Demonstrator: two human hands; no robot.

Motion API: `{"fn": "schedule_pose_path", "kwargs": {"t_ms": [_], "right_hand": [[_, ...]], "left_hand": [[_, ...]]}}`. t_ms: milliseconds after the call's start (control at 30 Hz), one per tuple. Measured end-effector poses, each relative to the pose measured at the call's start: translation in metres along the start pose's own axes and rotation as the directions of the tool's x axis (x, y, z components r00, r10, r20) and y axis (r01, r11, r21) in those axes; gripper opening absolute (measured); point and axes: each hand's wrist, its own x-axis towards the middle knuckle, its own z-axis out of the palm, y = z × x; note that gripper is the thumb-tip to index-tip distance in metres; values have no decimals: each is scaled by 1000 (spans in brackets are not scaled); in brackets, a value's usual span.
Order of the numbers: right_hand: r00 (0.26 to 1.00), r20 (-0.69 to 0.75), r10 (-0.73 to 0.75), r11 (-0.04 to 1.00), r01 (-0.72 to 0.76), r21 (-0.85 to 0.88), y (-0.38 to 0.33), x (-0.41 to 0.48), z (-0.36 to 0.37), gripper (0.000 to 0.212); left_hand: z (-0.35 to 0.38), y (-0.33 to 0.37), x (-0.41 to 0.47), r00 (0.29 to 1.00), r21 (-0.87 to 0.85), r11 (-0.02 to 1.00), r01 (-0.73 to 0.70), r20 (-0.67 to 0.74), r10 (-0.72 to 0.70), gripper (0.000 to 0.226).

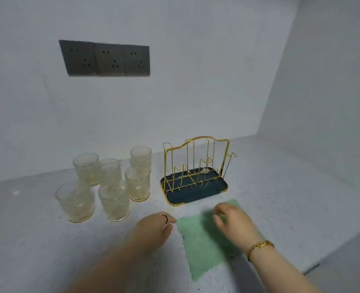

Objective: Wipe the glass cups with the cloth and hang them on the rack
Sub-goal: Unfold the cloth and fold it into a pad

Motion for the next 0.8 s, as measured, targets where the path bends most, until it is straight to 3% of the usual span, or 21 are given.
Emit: {"fn": "schedule_pose_path", "kwargs": {"t_ms": [100,233,367,467,533,600,667,767,800], "right_hand": [[996,63,65,998,-66,12,2,-15,17,31],[996,23,-86,995,84,51,-10,-30,39,29],[972,168,-165,986,164,19,-23,-39,59,54],[948,299,-113,993,120,-7,-24,-38,61,79],[965,238,-111,990,127,-53,-26,-40,59,69],[972,225,-66,995,81,-55,-26,-42,61,40],[976,169,-134,978,158,-135,-24,-42,65,19],[983,144,-110,980,132,-152,-19,-39,69,32],[985,120,-122,975,142,-173,-22,-39,63,26]], "left_hand": [[16,5,14,996,64,997,-38,88,32,44],[35,11,34,972,267,949,-164,206,110,63],[44,8,42,945,433,866,-249,304,120,57],[40,7,43,949,475,842,-256,289,126,48],[36,6,42,951,511,817,-268,277,139,44],[36,3,39,952,542,795,-273,274,140,42],[37,-1,35,954,555,787,-269,267,138,43],[38,-8,31,955,535,800,-272,249,158,43],[37,-7,29,953,530,799,-283,248,173,42]]}}
